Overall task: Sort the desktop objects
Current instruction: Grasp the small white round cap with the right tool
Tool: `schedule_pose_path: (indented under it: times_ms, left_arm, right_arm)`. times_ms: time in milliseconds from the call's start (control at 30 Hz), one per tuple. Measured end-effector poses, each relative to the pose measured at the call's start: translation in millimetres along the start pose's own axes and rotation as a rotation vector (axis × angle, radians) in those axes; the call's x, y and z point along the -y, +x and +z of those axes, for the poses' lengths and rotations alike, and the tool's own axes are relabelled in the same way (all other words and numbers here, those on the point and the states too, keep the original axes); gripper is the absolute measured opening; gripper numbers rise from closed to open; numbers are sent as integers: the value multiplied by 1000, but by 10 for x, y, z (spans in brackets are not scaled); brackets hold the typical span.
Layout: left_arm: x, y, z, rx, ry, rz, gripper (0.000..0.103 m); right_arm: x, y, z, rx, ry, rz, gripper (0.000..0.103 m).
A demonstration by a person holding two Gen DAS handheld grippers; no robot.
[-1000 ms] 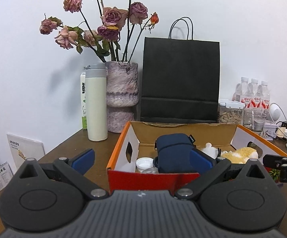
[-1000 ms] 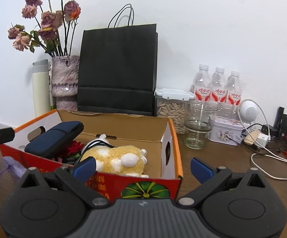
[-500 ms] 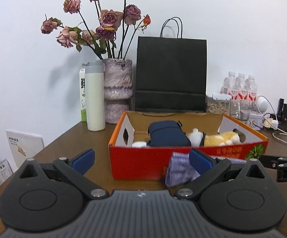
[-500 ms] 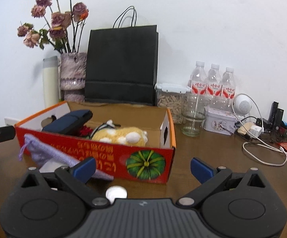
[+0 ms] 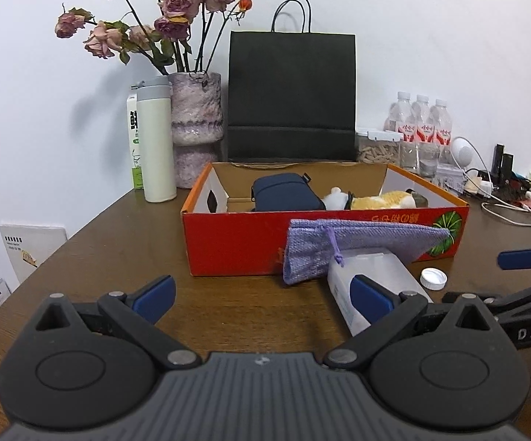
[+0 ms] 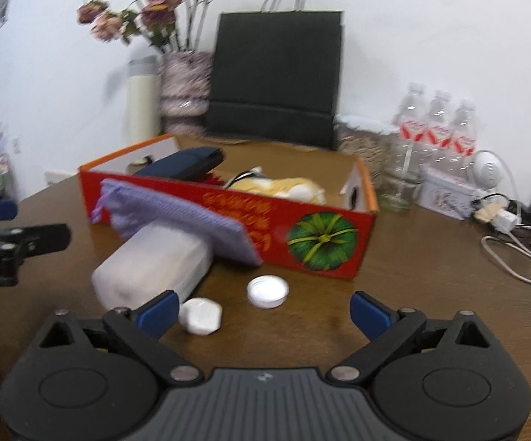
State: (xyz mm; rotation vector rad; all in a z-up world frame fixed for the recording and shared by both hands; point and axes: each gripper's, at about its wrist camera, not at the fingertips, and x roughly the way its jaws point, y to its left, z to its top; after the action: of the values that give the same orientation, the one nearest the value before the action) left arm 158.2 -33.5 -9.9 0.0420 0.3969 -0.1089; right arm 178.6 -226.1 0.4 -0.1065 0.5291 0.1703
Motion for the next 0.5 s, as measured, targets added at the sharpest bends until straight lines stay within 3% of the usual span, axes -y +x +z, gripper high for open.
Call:
schedule_pose_path:
  times_ms: [133,400,500]
  left_arm:
    - [16,3,-2,-11,8,3,103]
    - [25,13,-19,-30,17,3,103]
    - [24,19,-16,-34,16,3,103]
  right_arm:
    - [-69,34,-7,-22,-10,37,84]
    - [-135,171,-10,-79,-7,67,70]
    - [-132,250,9,-107,14,79,58]
